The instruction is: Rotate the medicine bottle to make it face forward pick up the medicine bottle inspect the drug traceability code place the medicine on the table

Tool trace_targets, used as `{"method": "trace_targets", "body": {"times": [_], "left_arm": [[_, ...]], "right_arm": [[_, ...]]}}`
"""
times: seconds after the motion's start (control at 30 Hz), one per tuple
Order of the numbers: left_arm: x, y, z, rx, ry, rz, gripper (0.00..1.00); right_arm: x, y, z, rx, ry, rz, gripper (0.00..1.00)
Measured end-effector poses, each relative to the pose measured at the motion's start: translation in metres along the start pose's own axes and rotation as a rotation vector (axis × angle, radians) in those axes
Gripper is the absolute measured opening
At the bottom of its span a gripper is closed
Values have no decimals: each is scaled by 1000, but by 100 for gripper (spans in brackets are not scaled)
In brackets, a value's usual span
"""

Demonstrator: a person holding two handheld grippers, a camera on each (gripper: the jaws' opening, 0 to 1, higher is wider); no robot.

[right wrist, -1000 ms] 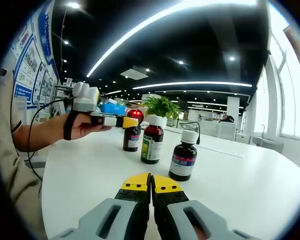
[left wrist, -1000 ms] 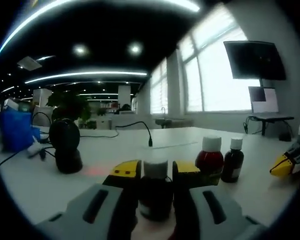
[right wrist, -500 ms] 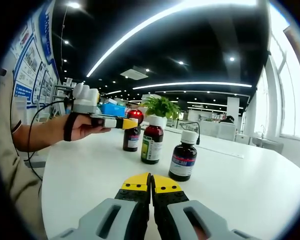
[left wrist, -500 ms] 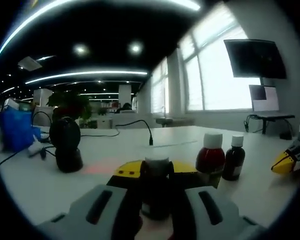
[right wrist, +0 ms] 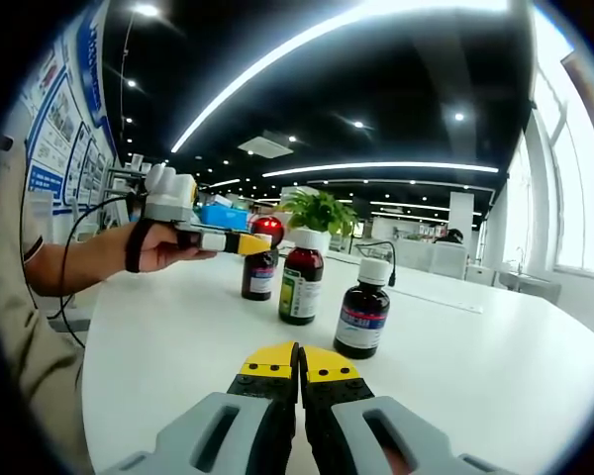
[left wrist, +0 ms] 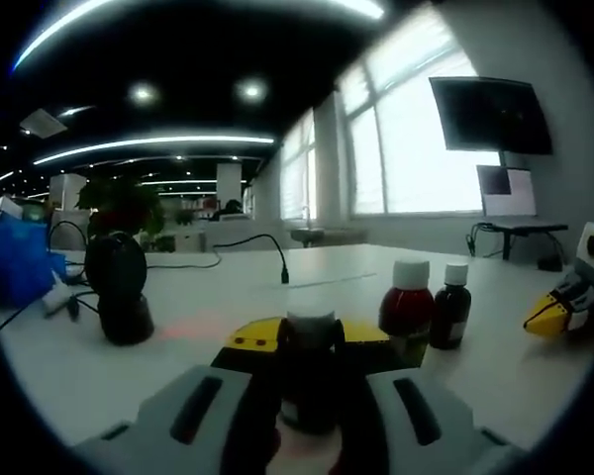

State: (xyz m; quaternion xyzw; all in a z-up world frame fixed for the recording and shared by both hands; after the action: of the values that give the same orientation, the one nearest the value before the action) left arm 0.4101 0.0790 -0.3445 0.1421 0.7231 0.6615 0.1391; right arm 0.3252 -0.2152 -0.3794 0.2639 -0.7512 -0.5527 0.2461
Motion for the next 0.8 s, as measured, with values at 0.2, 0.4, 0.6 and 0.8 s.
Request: {"method": "trace_targets", "body": {"times": [0.2, 0.4, 0.6, 0.8], "left_arm": [[2, 2, 4, 12, -69, 16, 12], [1, 4, 14, 5, -131, 32, 12], [-3, 3, 22, 33, -224, 44, 12], [-10, 1, 32, 90, -304, 52, 12]], "right_arm": [[0, 0, 0, 0, 0, 1, 0], [0, 0, 0, 1, 0, 1, 0], [0, -1, -1, 2, 1, 3, 0], [0, -1, -1, 2, 2, 3, 0]]}}
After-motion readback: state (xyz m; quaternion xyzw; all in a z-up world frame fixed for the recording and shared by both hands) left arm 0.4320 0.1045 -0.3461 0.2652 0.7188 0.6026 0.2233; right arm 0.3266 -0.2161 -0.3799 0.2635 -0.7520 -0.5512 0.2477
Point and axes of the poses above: the point that each gripper's makers call its tool centre point, and the gripper's own axes: x roughly backward along the fingers, z roughly to its left, y roughly out of its top, the point moved 10 cm from there along x, roughly backward along the fingers, and after that the axes turned 6 degrees about x, right-handed, at the moved point
